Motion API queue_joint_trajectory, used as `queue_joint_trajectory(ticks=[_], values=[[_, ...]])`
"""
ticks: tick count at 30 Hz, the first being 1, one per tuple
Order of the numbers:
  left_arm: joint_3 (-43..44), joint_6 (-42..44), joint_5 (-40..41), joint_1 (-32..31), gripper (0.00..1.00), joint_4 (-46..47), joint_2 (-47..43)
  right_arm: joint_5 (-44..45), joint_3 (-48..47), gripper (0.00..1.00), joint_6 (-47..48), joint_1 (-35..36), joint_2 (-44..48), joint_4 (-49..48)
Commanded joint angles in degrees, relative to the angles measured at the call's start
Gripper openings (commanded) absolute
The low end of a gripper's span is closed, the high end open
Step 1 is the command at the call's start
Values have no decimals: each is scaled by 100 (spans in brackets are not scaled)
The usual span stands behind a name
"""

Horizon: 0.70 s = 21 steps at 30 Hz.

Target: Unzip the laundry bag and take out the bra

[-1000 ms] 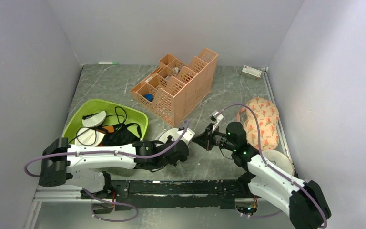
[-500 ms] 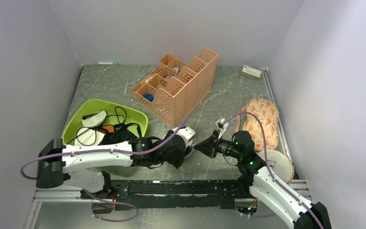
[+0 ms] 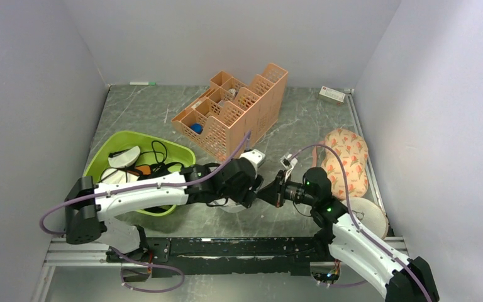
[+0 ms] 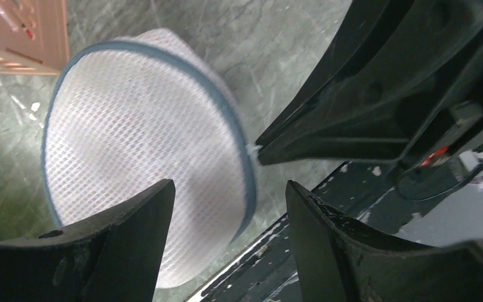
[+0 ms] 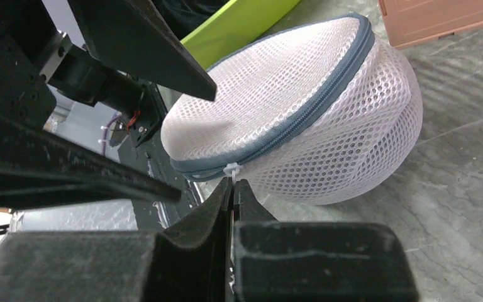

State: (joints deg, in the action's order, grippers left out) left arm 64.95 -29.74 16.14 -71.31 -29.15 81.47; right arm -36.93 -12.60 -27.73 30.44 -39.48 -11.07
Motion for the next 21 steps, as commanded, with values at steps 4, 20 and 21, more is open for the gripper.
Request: queue_joint_trajectory(ticks=[4, 20, 21], values=[[983, -471, -920, 234, 67, -649, 523, -42, -537, 0, -510, 7, 170, 569], [-501, -318, -1234, 428, 67, 57, -385, -216, -675, 0, -386, 13, 321, 1433], [-645, -305, -1321, 447, 65, 194, -401, -232, -678, 0, -303, 15, 283, 1458]])
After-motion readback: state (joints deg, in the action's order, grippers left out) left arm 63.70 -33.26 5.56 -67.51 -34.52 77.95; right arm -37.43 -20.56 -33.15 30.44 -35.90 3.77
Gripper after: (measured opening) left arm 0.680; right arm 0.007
